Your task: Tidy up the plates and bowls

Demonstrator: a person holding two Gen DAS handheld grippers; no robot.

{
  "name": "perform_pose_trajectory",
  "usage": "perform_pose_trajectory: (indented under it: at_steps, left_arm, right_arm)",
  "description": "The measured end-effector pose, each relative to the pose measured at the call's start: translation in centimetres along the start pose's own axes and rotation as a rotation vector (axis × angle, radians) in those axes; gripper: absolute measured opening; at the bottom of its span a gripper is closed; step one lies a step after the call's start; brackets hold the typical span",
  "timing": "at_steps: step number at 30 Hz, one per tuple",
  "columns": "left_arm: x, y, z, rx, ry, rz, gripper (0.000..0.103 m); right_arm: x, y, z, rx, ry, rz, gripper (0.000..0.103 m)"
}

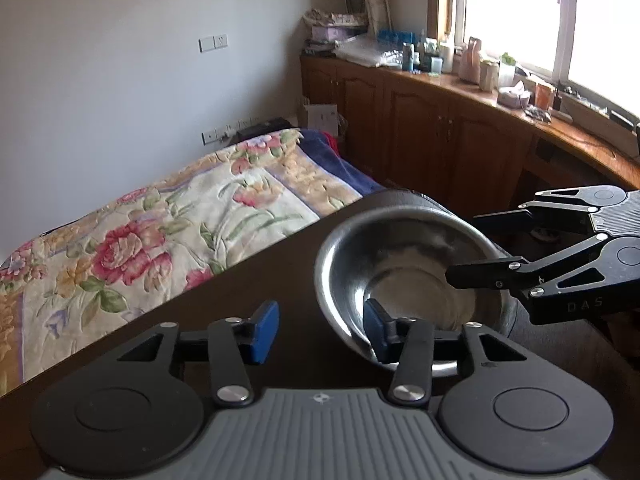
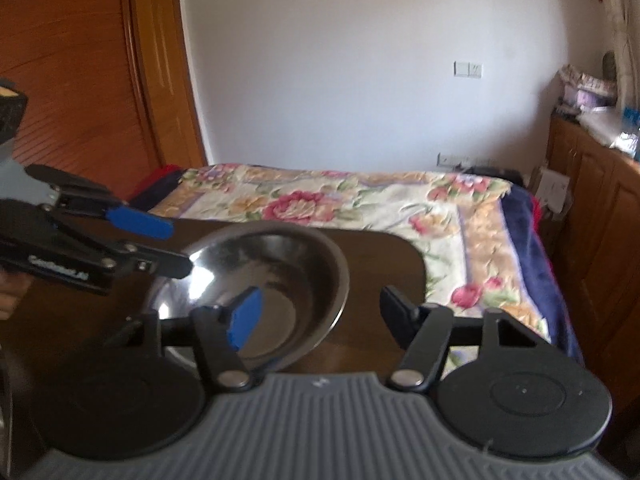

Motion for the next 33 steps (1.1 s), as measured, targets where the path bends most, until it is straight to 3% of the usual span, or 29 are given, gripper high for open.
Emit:
perform_pose_trajectory:
  at_steps: [2,6,8,13,22,33]
  left_arm:
    - [-0.1,0.3,-0.2,-0.01,-0.009,0.011,0.05]
    - [-0.1,0.5,-1.0,-0.031,-0.003,0.017,0.032]
    - [-0.1,0.3,-1.0,-0.028,-0.008,0.014,0.03]
    - [0.3,-0.7,-1.0,-0.016,-0.018,-0.02,0.026]
    - [1.3,-3.1,-0.6,0.024,-0.022,-0.089,0.023]
    - [1.9,-10.5,-0.6,0.093,-0.018,-0.171,0.022]
  right_arm:
    - [-0.2,0.1,0.2,0.005,0.003,0.016,0.059]
    - [-0.4,0.1,0.4,0.018,0.012,0.032,0.042]
    - [-0.3,0.3,0.4,0.027,0.017,0.039,0.031]
    - [0.1,0.1,0.0,-0.008,0.035,0.009,0.02]
    - [1.7,-1.0,0.3,-0.025,0.038,-0.067,0.012]
    - [3.7,-5.0,3.5,0.002,-0.014,-0.161,0.011]
Point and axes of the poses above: each gripper's, at about its wrist camera, not at the fingertips, and y roughly the way its jaws point, z to its left, x to its top, the point moved 8 cm from there along y, roughly the way its jaws point, and after that the axes turned 7 degrees about y, right-handed, at the moved point
